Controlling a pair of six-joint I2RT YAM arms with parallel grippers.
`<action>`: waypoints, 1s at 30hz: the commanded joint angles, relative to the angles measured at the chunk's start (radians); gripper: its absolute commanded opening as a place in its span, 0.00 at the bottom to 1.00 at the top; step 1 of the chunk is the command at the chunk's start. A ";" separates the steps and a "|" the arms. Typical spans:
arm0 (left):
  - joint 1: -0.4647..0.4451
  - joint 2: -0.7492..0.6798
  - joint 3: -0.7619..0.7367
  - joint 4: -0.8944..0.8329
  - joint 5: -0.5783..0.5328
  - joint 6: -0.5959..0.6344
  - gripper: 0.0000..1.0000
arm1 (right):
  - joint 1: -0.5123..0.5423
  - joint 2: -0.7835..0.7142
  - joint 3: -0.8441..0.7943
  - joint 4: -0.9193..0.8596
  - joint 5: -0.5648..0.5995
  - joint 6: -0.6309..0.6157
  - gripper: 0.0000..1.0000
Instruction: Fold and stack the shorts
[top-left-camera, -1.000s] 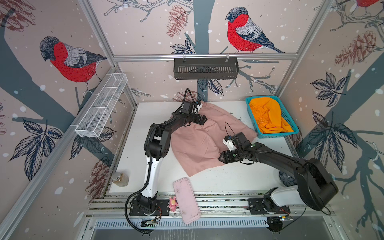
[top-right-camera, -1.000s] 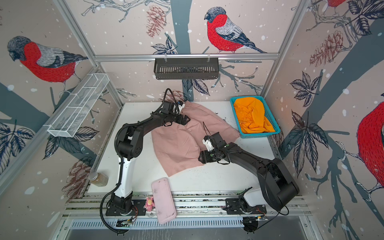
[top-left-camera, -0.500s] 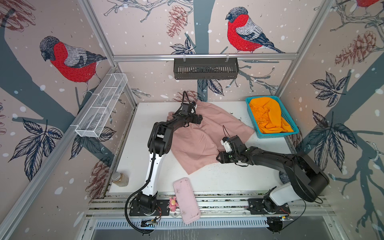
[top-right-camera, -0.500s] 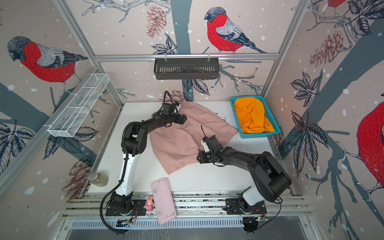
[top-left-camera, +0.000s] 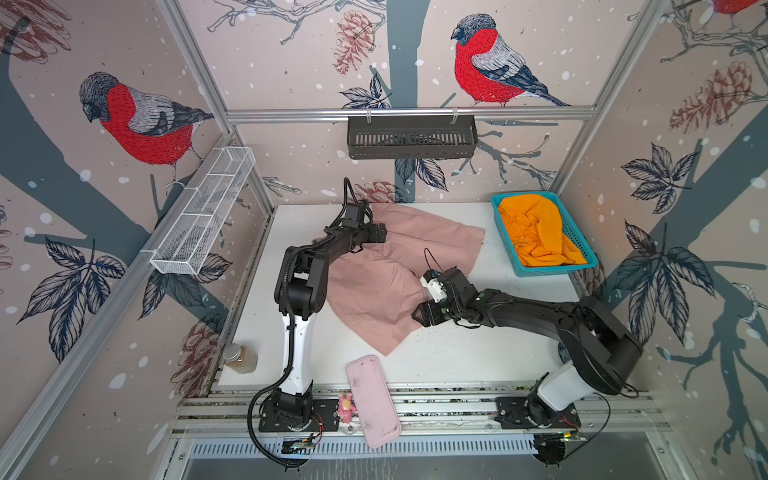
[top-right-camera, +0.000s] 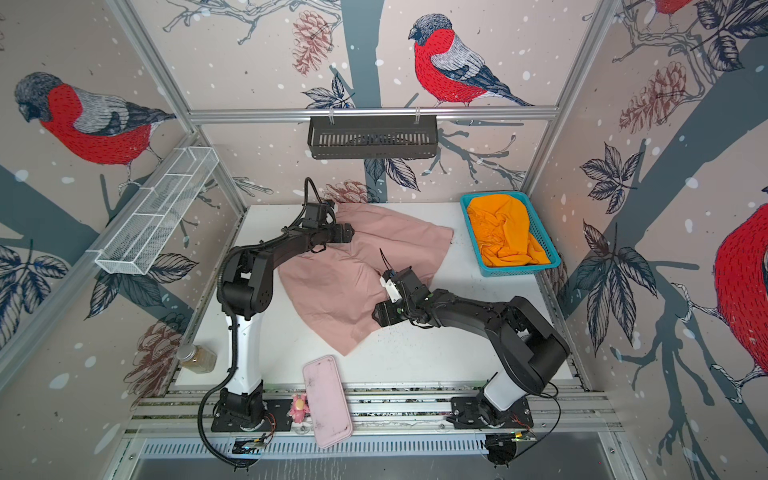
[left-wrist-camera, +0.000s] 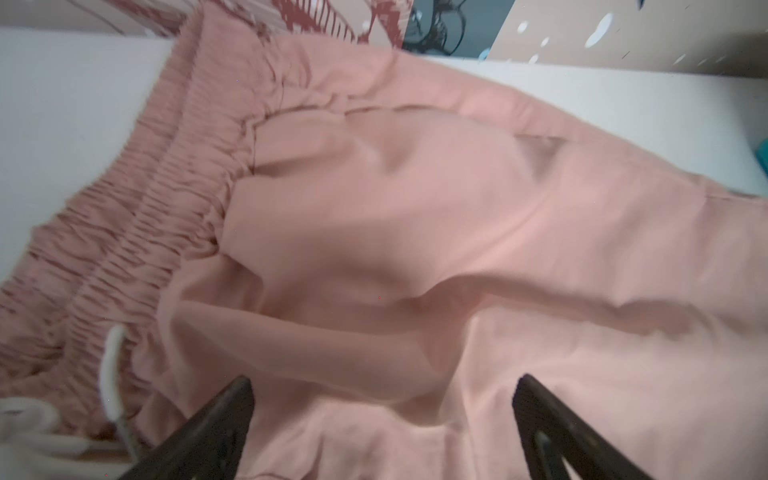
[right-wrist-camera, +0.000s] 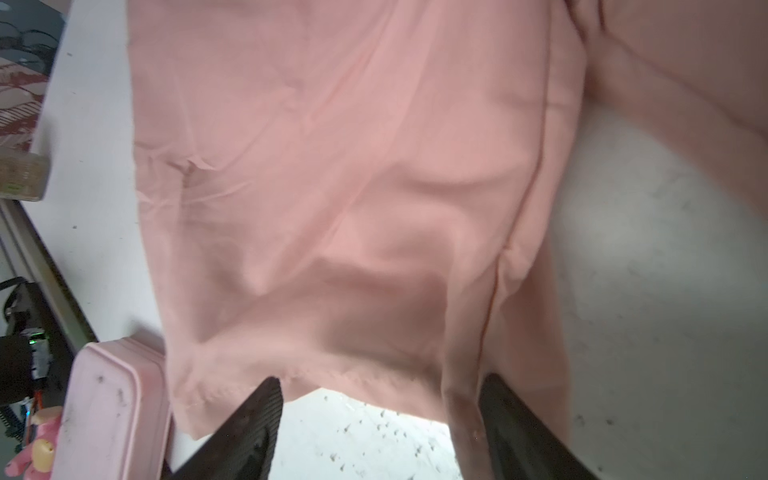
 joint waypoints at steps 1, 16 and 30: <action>0.009 -0.012 0.017 -0.038 -0.031 0.018 0.98 | 0.013 0.023 0.009 -0.034 0.146 0.038 0.77; 0.023 -0.089 -0.109 -0.156 -0.059 -0.005 0.98 | -0.116 0.103 0.067 -0.113 0.270 -0.059 0.02; 0.026 -0.376 -0.508 -0.037 0.076 -0.133 0.98 | -0.391 0.060 0.295 -0.292 0.239 -0.221 0.55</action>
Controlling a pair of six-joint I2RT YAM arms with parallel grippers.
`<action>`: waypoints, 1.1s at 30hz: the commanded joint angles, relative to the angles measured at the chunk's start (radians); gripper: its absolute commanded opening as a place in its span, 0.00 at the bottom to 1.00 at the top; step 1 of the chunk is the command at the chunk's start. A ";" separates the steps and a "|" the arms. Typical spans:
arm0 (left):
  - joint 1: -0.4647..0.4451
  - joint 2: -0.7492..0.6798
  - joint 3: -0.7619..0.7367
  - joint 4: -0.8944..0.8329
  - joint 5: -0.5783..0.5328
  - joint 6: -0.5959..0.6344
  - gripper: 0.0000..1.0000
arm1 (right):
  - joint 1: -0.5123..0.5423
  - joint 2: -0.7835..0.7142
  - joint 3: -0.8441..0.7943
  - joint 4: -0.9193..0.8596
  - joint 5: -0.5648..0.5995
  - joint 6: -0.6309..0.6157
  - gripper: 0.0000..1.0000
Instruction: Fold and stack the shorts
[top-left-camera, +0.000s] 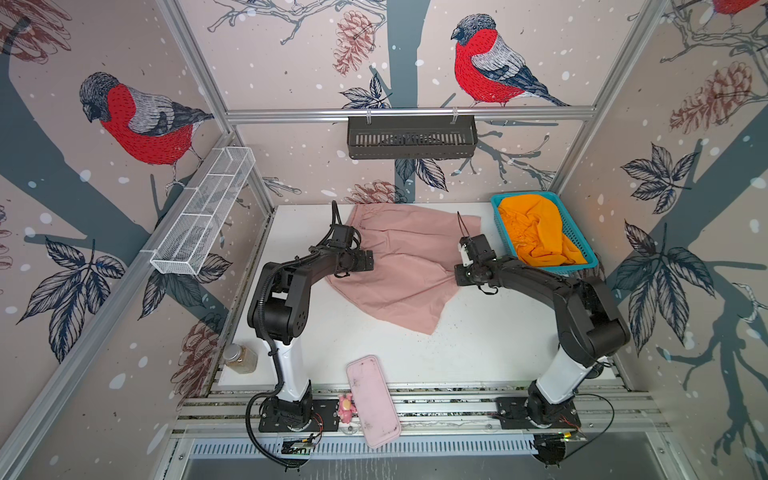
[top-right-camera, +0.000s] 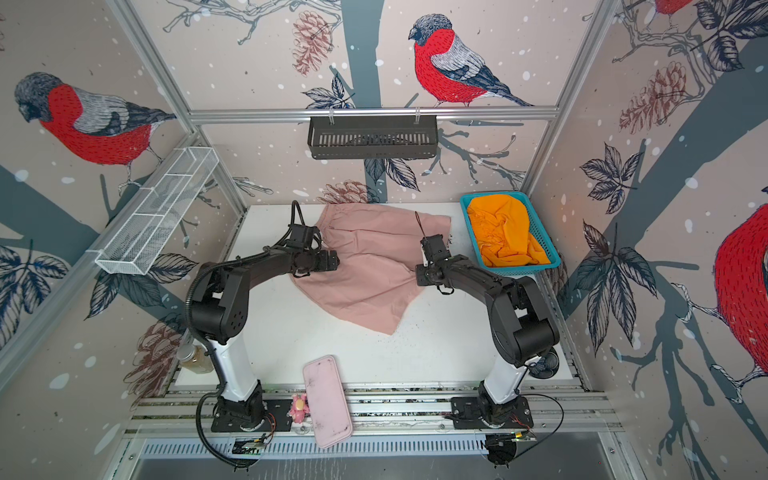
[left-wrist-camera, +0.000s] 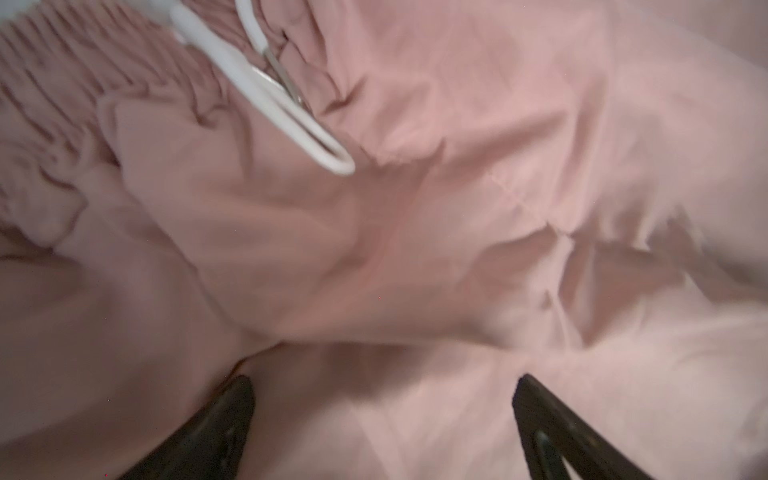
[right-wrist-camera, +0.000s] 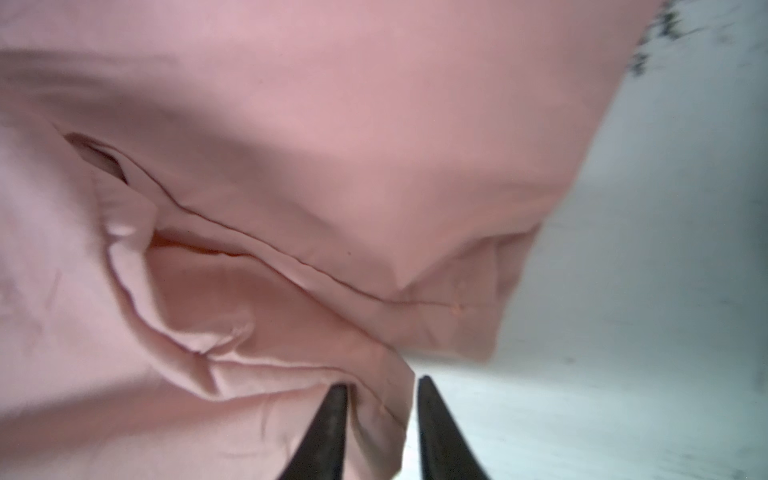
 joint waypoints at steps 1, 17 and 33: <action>-0.001 -0.086 -0.048 0.071 0.084 -0.057 0.98 | -0.043 -0.057 0.013 -0.053 -0.049 -0.037 0.60; 0.005 0.049 0.336 -0.085 -0.019 0.228 0.98 | 0.368 -0.549 -0.558 0.162 -0.239 0.372 0.81; 0.268 -0.214 -0.107 0.100 -0.092 -0.067 0.98 | 0.471 -0.346 -0.611 0.472 -0.222 0.382 0.55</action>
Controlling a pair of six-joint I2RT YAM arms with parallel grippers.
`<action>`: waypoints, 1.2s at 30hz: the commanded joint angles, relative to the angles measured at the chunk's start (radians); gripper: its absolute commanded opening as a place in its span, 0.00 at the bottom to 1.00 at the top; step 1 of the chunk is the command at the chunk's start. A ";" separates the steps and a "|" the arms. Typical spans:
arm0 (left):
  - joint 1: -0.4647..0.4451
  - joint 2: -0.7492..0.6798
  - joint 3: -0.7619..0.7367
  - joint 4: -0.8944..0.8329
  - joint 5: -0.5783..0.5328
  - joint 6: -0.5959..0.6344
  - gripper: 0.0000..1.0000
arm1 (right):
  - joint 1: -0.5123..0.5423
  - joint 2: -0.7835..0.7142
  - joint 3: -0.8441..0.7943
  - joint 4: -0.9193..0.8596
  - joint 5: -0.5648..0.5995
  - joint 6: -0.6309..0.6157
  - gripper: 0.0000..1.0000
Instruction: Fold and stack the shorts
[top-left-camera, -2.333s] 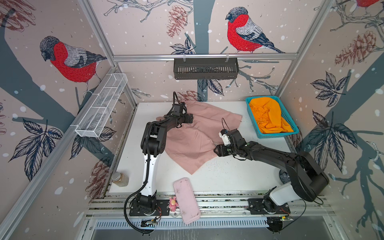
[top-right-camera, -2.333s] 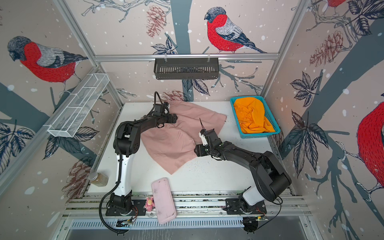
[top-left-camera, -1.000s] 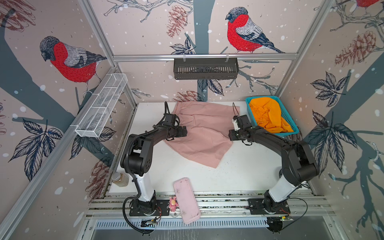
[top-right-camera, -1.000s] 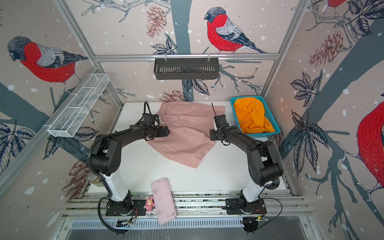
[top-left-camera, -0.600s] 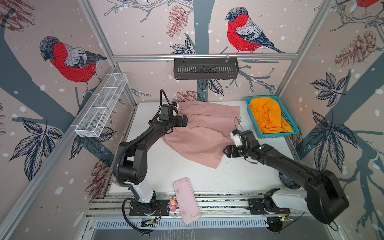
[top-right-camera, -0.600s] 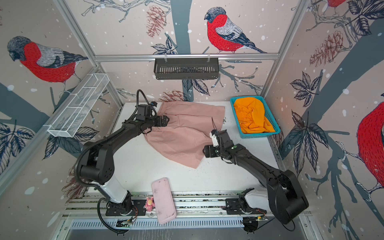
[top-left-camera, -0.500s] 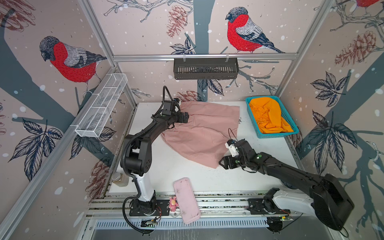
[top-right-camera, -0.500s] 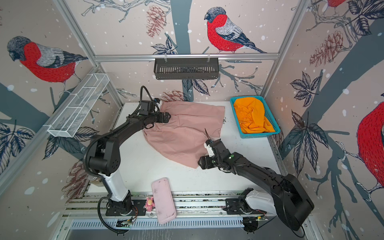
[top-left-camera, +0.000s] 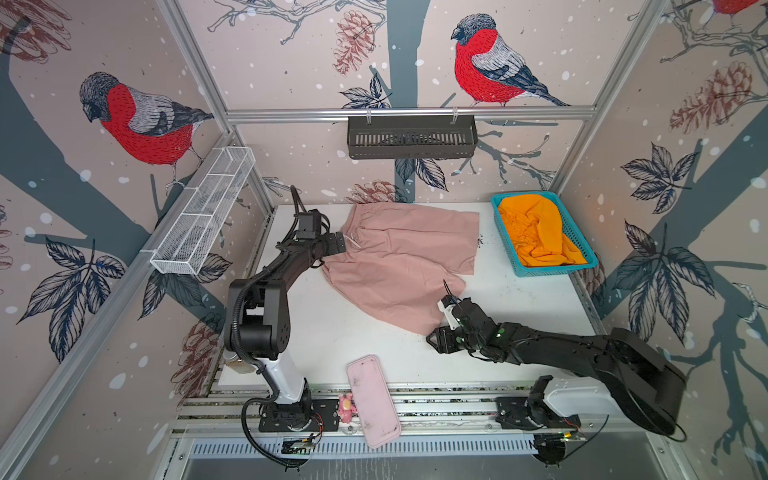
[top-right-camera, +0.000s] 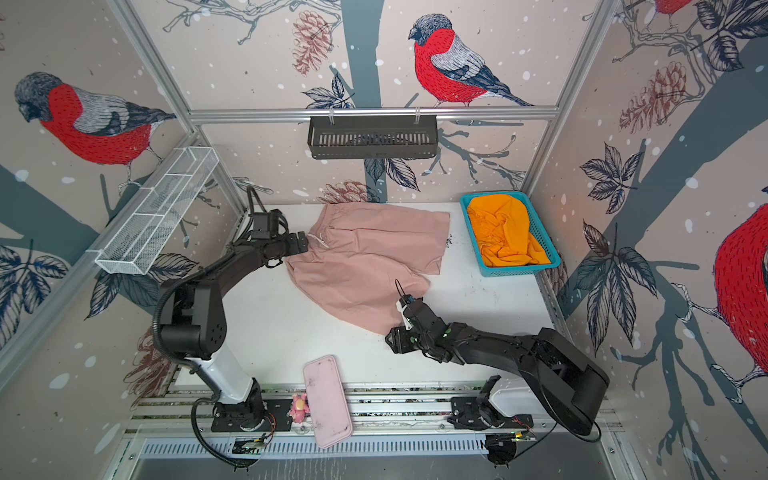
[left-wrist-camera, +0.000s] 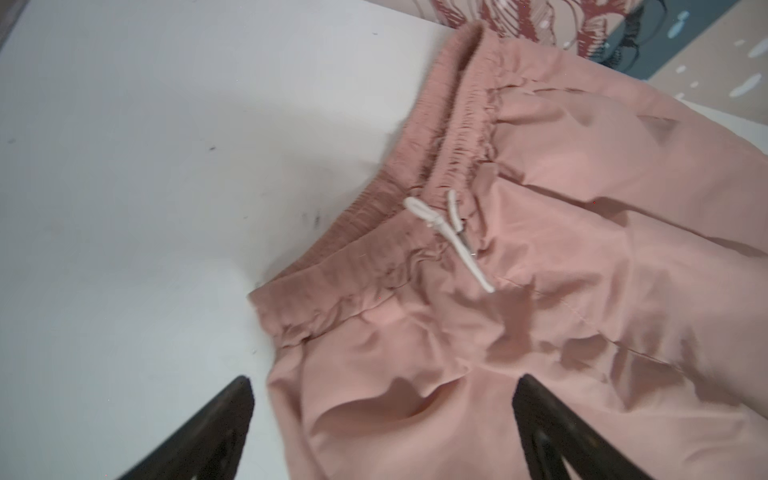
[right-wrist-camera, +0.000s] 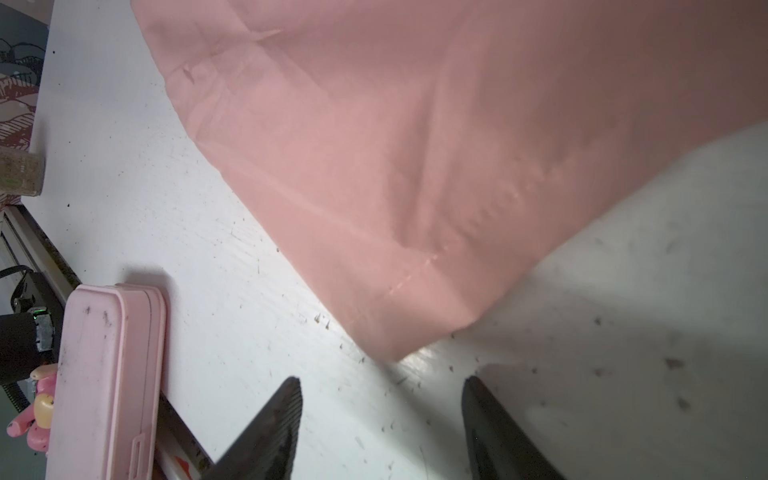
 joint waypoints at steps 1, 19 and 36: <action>0.059 -0.063 -0.114 0.116 0.026 -0.091 0.98 | -0.008 0.043 0.028 0.070 -0.035 -0.042 0.51; 0.096 0.045 -0.228 0.337 0.236 -0.206 0.97 | -0.023 -0.181 -0.025 -0.349 -0.075 0.090 0.02; 0.080 0.077 -0.187 0.232 0.149 -0.095 0.08 | 0.076 -0.357 0.095 -0.517 0.078 0.010 0.03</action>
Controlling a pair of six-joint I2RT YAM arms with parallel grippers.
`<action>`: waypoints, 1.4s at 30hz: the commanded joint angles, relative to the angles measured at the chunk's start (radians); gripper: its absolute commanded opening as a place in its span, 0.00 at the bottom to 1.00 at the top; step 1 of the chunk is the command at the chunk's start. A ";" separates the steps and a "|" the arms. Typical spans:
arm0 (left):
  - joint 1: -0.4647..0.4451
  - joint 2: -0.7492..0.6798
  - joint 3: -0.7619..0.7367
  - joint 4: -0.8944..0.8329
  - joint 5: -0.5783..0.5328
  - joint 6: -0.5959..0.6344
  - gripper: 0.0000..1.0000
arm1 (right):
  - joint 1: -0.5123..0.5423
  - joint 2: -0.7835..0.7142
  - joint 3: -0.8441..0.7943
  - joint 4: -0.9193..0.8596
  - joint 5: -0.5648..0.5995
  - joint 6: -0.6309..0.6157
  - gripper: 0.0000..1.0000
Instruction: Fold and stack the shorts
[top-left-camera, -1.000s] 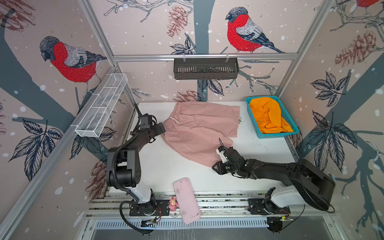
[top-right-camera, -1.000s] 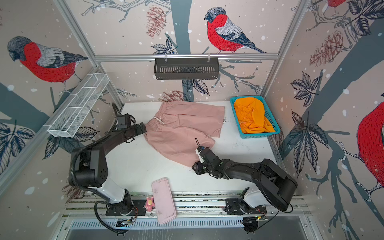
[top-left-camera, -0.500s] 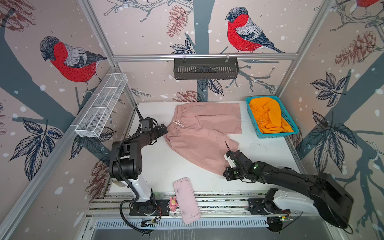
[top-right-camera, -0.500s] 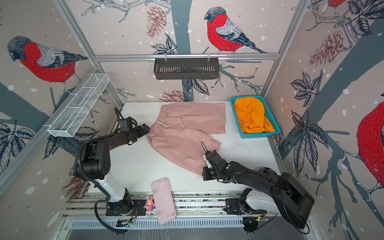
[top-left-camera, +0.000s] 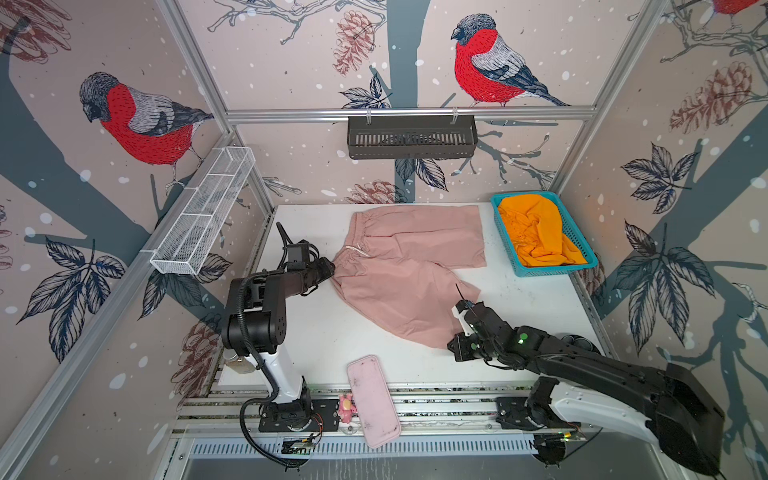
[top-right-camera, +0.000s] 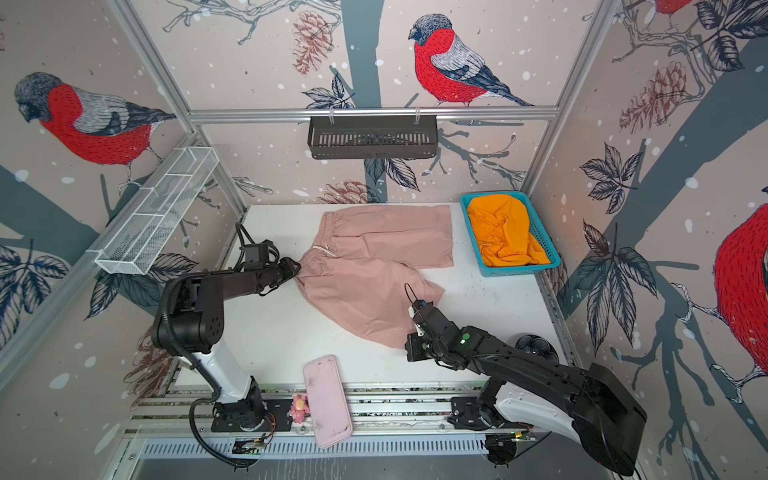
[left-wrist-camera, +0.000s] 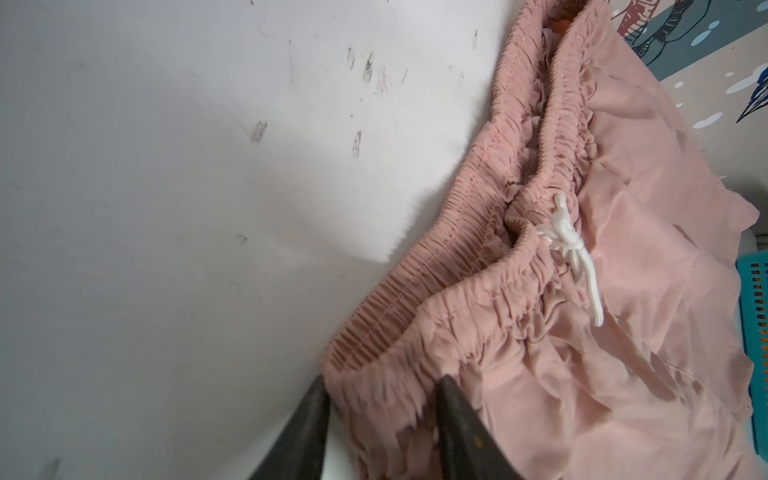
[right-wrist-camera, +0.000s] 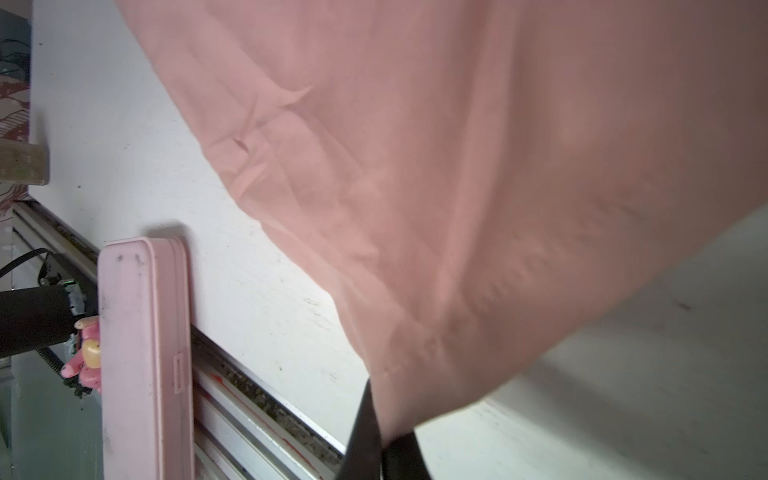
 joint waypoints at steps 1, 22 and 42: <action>0.001 -0.016 0.065 -0.103 -0.117 0.089 0.00 | 0.033 -0.041 0.061 -0.108 0.072 -0.061 0.02; 0.001 -0.411 0.146 -0.550 -0.225 0.128 0.00 | 0.156 -0.115 0.434 -0.477 0.318 -0.058 0.01; 0.000 -0.758 0.147 -0.895 -0.193 0.244 0.00 | 0.175 -0.161 0.722 -0.568 0.536 -0.139 0.01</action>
